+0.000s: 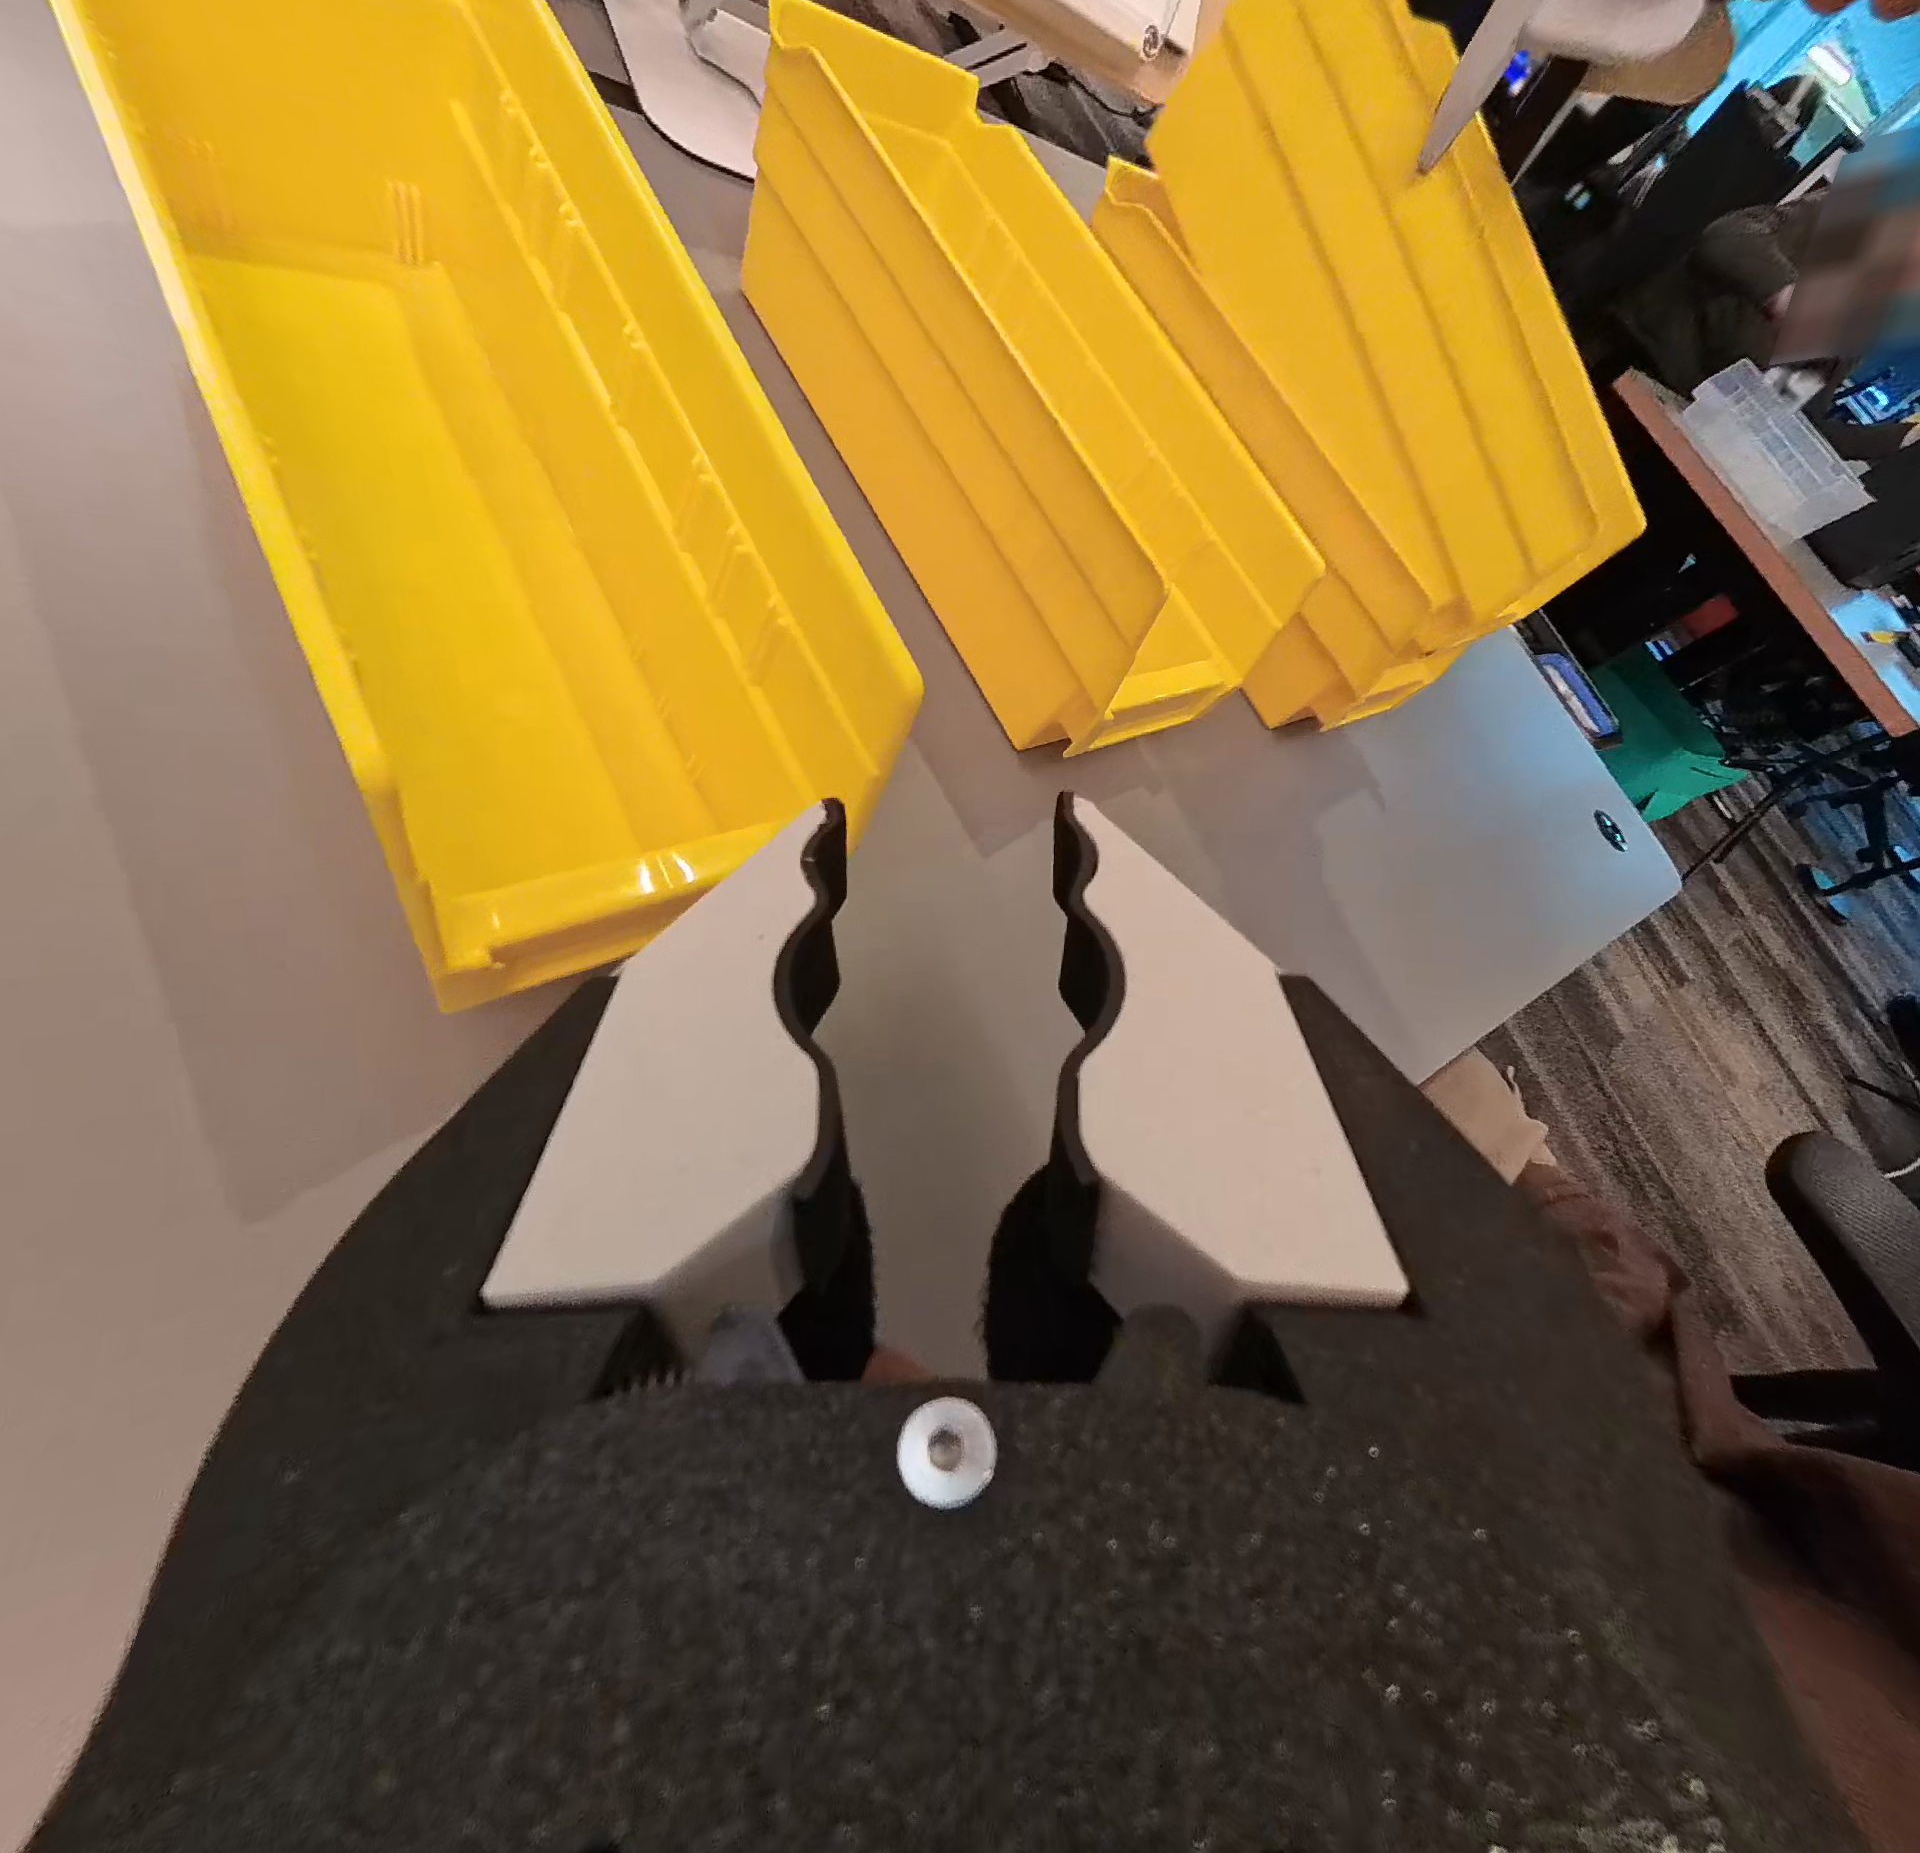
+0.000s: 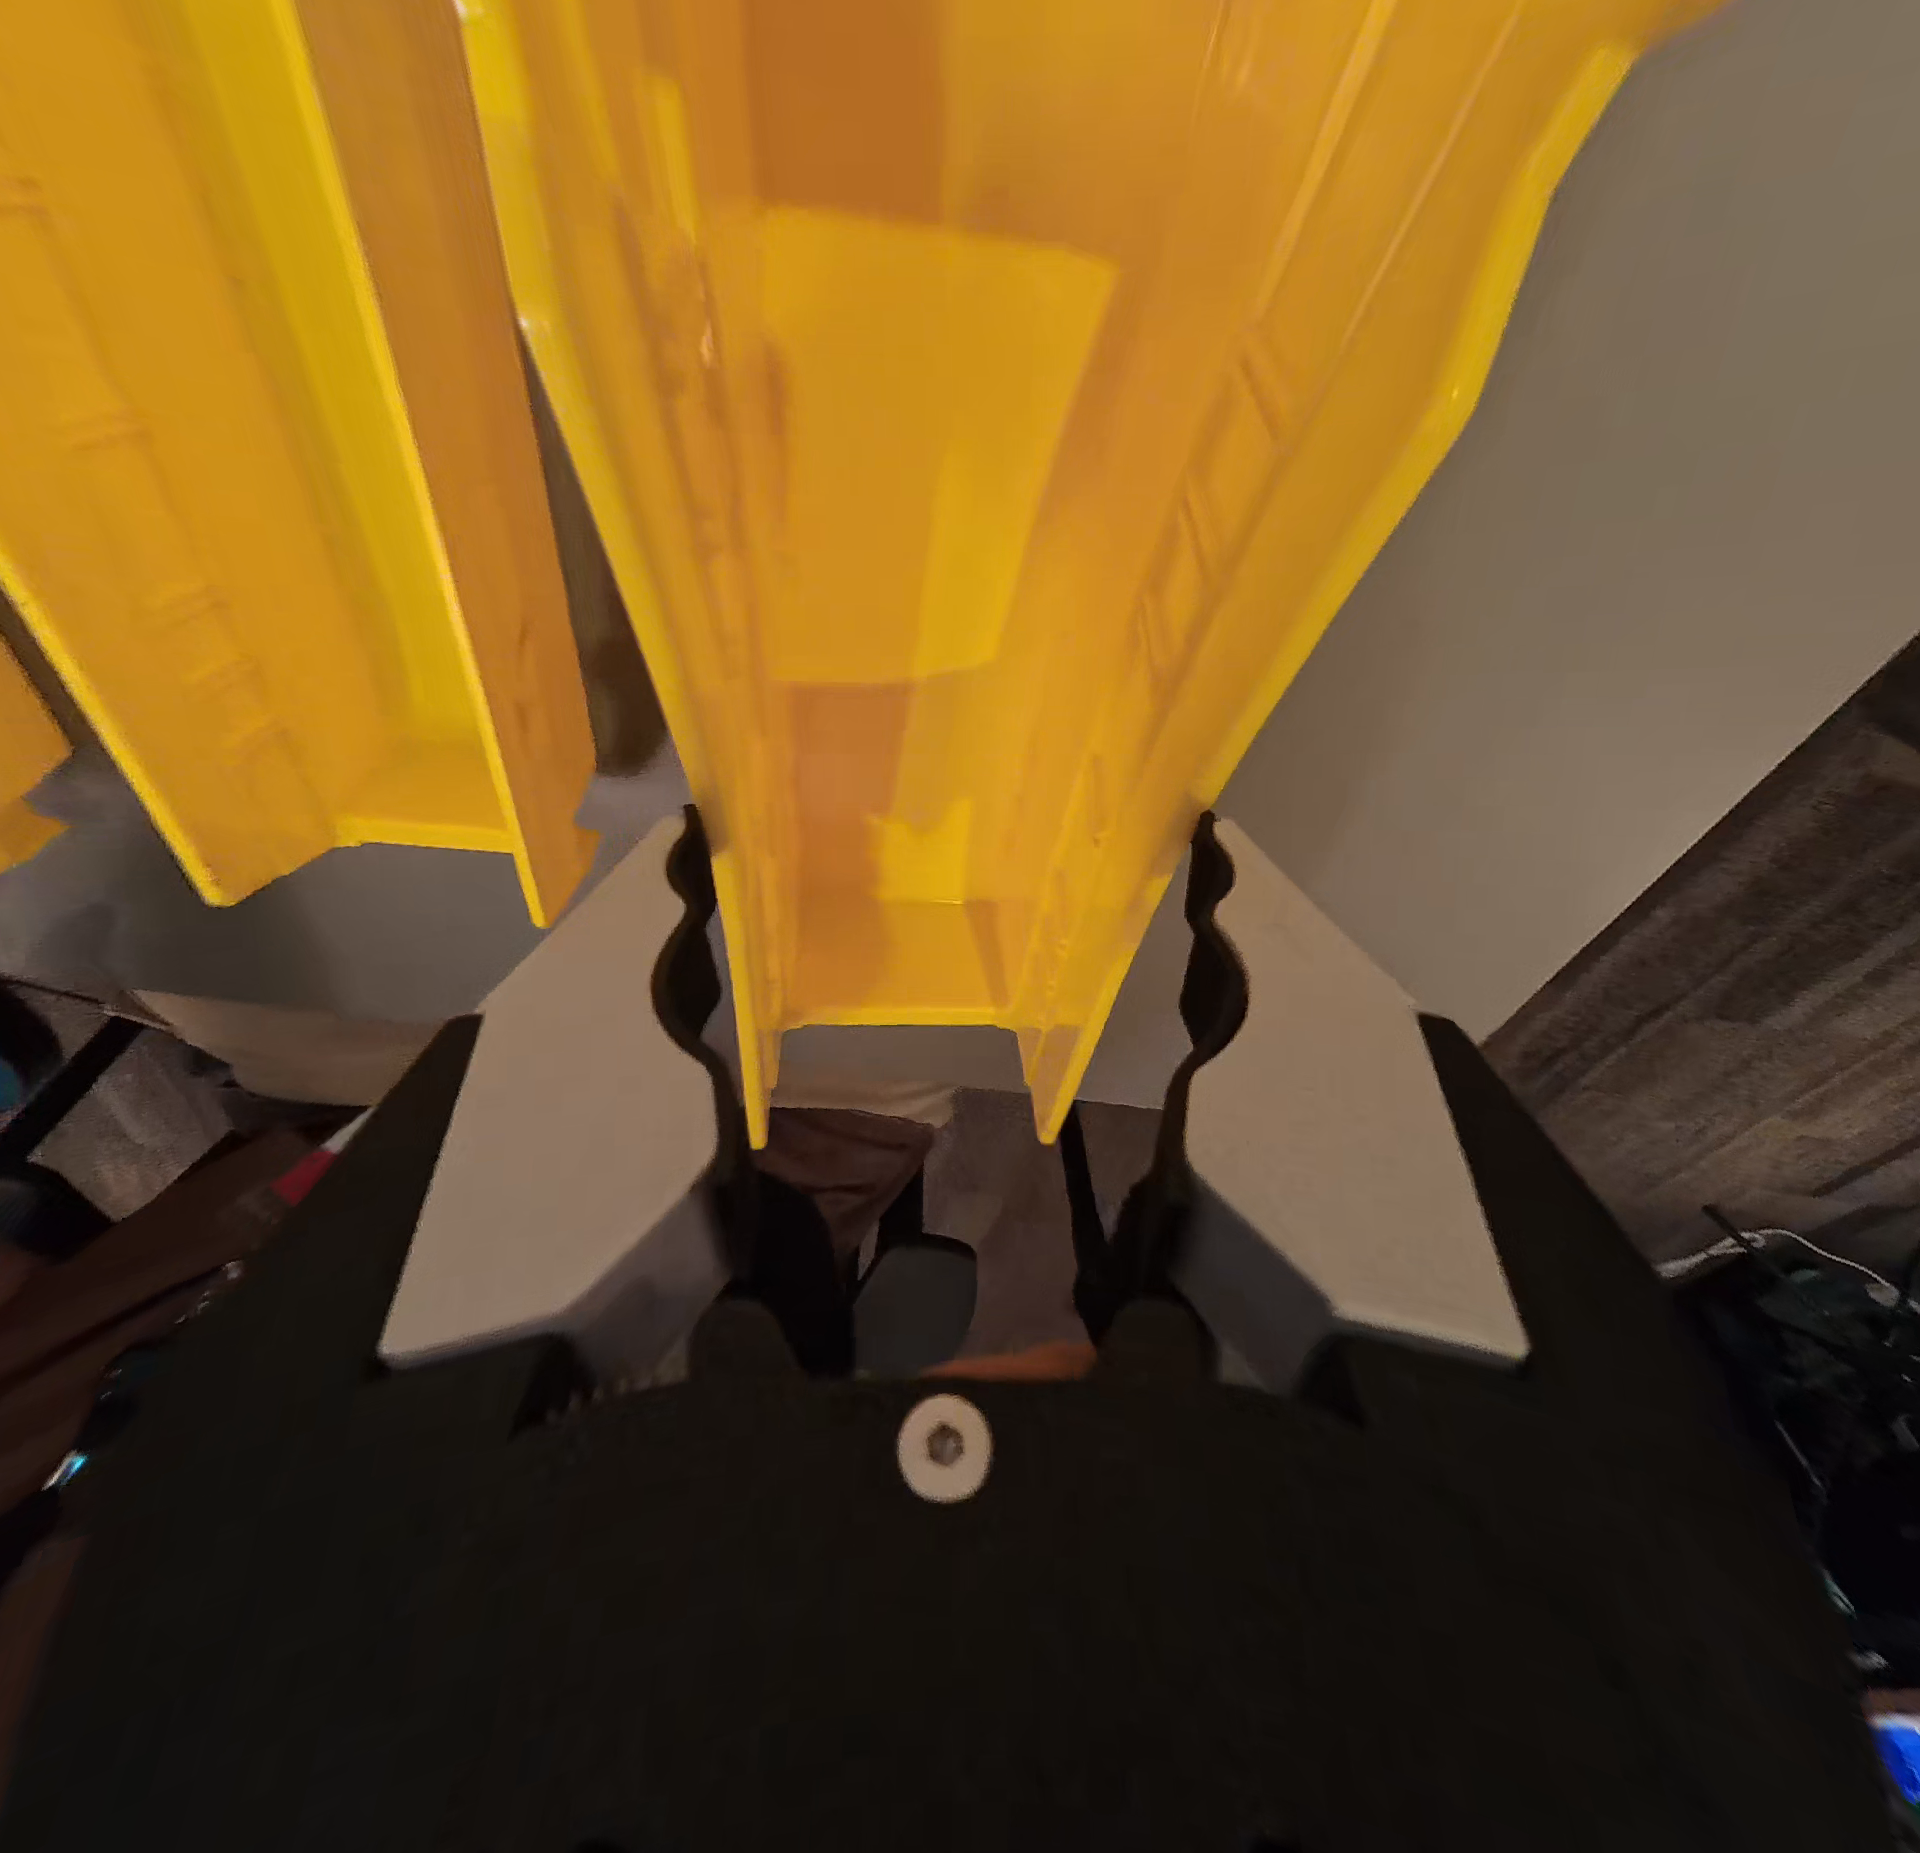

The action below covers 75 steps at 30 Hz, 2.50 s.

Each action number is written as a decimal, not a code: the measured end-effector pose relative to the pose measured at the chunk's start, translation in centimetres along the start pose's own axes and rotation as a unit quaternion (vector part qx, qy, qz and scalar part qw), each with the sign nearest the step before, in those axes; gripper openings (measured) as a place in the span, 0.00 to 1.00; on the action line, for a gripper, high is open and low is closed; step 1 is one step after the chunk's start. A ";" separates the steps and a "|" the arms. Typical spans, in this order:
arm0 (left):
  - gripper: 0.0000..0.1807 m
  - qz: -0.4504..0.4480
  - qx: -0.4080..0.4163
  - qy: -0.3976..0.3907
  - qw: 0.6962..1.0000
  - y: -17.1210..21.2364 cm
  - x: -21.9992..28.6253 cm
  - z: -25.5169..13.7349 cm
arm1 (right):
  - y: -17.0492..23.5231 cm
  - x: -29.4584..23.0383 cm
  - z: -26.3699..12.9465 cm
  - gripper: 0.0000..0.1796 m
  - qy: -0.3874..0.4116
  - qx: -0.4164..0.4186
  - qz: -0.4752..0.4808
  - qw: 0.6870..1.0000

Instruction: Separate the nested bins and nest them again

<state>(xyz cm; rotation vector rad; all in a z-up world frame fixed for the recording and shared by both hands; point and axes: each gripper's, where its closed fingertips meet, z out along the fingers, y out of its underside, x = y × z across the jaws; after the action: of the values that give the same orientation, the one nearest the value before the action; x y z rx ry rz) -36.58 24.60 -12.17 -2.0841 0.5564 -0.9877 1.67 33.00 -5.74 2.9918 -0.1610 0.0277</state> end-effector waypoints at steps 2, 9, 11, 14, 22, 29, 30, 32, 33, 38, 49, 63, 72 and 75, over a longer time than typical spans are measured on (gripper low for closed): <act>0.21 0.001 -0.004 0.001 1.000 0.2 0.1 0.2 | -0.4 0.4 0.6 0.51 0.012 -0.003 -0.001 1.000; 0.21 0.008 -0.015 0.003 1.000 0.7 0.3 0.5 | -1.3 0.7 3.6 0.52 0.006 -0.019 0.006 1.000; 0.21 0.009 -0.018 0.003 1.000 0.8 0.3 0.6 | -1.7 0.6 4.4 0.52 0.006 -0.018 0.006 1.000; 0.21 0.009 -0.021 0.003 1.000 0.9 0.2 0.7 | -2.1 0.6 5.3 0.52 0.005 -0.015 0.007 1.000; 0.21 0.011 -0.027 0.004 1.000 1.1 0.2 0.9 | -2.6 0.6 6.2 0.53 0.004 -0.011 0.008 1.000; 0.21 0.008 -0.032 0.015 0.999 1.3 0.6 0.9 | -2.5 0.4 6.3 0.61 0.012 0.051 0.001 0.999; 0.21 0.010 -0.034 0.014 0.999 1.4 0.6 0.9 | -1.9 0.4 6.4 0.61 0.017 0.050 -0.009 0.999; 0.21 0.011 -0.033 0.014 0.999 1.4 0.6 1.0 | -0.1 -0.1 6.9 0.67 0.015 0.038 -0.025 0.999; 0.21 0.010 -0.034 0.014 0.999 1.4 0.6 1.0 | 1.0 -0.2 7.2 0.69 0.018 0.027 -0.032 0.999; 0.21 0.008 -0.038 0.017 0.999 1.5 0.8 1.1 | 2.8 0.0 8.1 0.67 0.000 0.030 -0.016 0.999; 0.21 0.023 -0.043 0.008 0.999 1.7 0.8 1.1 | 2.4 -0.2 8.5 0.66 -0.028 0.082 0.010 0.996; 0.24 0.072 -0.016 -0.124 0.990 0.4 -4.9 -0.8 | 8.3 -6.7 1.7 0.60 -0.053 0.420 -0.054 0.904; 0.34 0.123 0.013 -0.164 0.979 -5.4 -4.4 -1.5 | 16.8 -9.3 6.5 0.59 -0.153 0.509 -0.037 0.847; 0.55 0.137 -0.044 -0.177 0.974 -8.2 -4.6 0.4 | 18.2 -8.8 7.3 0.58 -0.132 0.522 -0.065 0.840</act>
<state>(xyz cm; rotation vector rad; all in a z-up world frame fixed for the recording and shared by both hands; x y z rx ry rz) -38.55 32.85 -8.07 -2.1250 0.6855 -0.4266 -8.93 14.96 -10.57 4.0833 0.0683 -0.4683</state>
